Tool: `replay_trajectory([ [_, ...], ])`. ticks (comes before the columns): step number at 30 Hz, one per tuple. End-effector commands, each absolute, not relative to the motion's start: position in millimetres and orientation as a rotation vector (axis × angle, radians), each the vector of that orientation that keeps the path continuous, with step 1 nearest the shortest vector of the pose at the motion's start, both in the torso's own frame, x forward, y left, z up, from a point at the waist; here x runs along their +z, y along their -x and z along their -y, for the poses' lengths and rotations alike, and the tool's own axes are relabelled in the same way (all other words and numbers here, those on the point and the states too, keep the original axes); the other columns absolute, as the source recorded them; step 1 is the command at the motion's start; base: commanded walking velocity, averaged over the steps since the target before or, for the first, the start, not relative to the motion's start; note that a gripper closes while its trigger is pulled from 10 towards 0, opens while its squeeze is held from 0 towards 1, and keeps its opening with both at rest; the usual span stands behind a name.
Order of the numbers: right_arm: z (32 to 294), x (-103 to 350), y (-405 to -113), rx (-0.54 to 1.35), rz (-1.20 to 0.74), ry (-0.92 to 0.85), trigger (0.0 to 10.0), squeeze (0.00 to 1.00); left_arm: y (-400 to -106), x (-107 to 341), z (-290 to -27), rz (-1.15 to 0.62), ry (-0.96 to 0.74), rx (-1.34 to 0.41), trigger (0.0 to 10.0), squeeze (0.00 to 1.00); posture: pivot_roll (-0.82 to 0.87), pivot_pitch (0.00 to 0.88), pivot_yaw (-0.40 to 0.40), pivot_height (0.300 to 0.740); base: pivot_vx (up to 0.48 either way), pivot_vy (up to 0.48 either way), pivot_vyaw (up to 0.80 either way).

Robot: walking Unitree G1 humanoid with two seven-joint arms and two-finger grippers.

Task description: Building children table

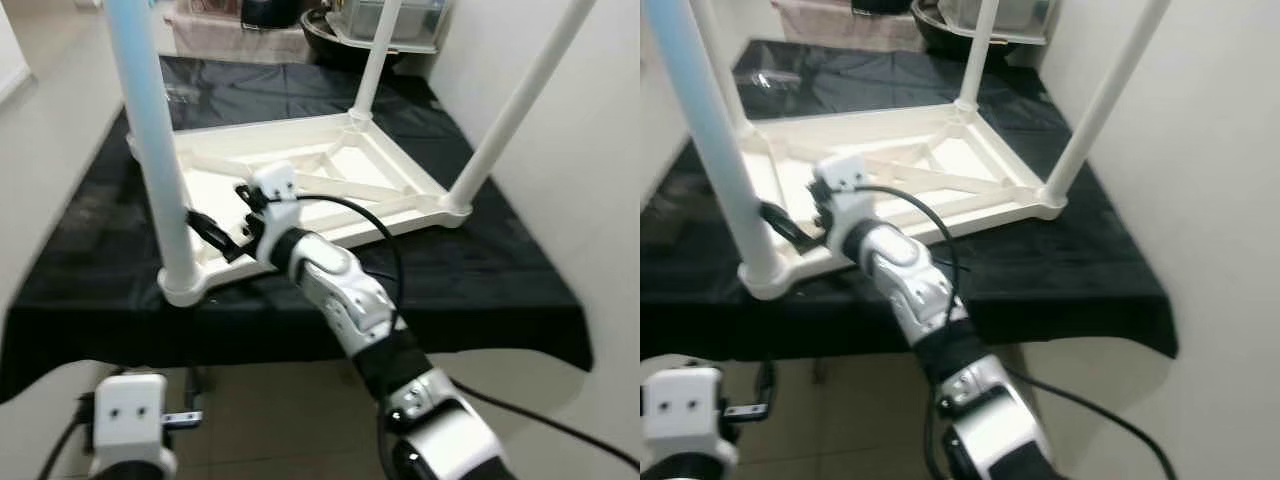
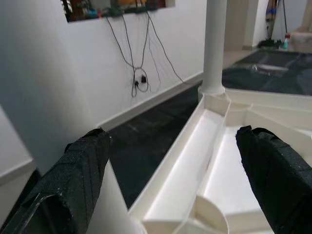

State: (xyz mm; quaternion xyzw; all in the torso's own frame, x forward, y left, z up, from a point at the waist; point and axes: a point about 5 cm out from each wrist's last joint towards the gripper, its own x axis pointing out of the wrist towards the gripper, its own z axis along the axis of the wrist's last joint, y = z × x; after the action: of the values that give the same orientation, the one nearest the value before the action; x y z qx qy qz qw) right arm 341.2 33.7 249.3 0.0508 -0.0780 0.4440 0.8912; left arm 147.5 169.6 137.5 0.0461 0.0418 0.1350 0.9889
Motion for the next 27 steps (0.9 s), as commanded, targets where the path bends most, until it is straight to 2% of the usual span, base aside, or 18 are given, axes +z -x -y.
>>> replay_trajectory([
  [1,-77.6,267.2,-314.4,1.094,0.210,-0.241,10.0,0.00,-144.9,138.0,-171.4,-0.089,-0.100,0.285,10.0,0.00,0.02,0.235,-0.160,0.734,0.000,0.000,0.00],
  [5,-79.9,272.0,-308.3,1.172,0.220,-0.276,10.0,0.00,-147.1,138.2,-172.5,-0.086,-0.105,0.286,10.0,0.00,0.02,0.236,-0.157,0.734,0.000,0.000,0.00],
  [8,-68.3,257.4,-320.1,1.120,0.209,-0.136,10.0,0.00,-151.2,139.6,-174.3,-0.076,-0.108,0.285,10.0,0.00,0.03,0.223,-0.150,0.734,0.000,0.000,0.00],
  [11,-60.2,249.8,-328.0,1.092,0.195,-0.093,10.0,0.00,-152.0,139.1,-174.5,-0.076,-0.110,0.280,10.0,0.00,0.03,0.219,-0.148,0.734,0.000,0.000,0.00],
  [12,-52.2,244.4,-334.3,1.077,0.179,-0.075,10.0,0.00,-152.4,138.4,-174.7,-0.078,-0.111,0.276,10.0,0.00,0.03,0.216,-0.146,0.734,0.000,0.000,0.00],
  [13,-32.1,237.1,-345.2,1.067,0.159,-0.076,10.0,0.00,-153.2,136.5,-175.8,-0.082,-0.111,0.272,10.0,0.00,0.03,0.208,-0.138,0.734,0.000,0.000,0.00],
  [15,-32.1,237.1,-345.2,1.067,0.159,-0.076,10.0,0.00,-153.2,136.5,-175.8,-0.082,-0.111,0.272,10.0,0.00,0.03,0.208,-0.138,0.734,0.000,0.000,0.00],
  [19,22.6,229.6,-362.7,0.899,0.192,-0.140,10.0,0.00,-157.3,134.0,-176.0,-0.084,-0.113,0.255,10.0,0.00,0.02,0.180,-0.115,0.734,0.000,0.000,0.00],
  [27,45.1,219.3,-361.4,0.792,0.191,-0.142,10.0,0.00,-163.9,133.7,-176.5,-0.075,-0.122,0.233,10.0,0.00,0.03,0.145,-0.089,0.734,0.000,0.000,0.65],
])
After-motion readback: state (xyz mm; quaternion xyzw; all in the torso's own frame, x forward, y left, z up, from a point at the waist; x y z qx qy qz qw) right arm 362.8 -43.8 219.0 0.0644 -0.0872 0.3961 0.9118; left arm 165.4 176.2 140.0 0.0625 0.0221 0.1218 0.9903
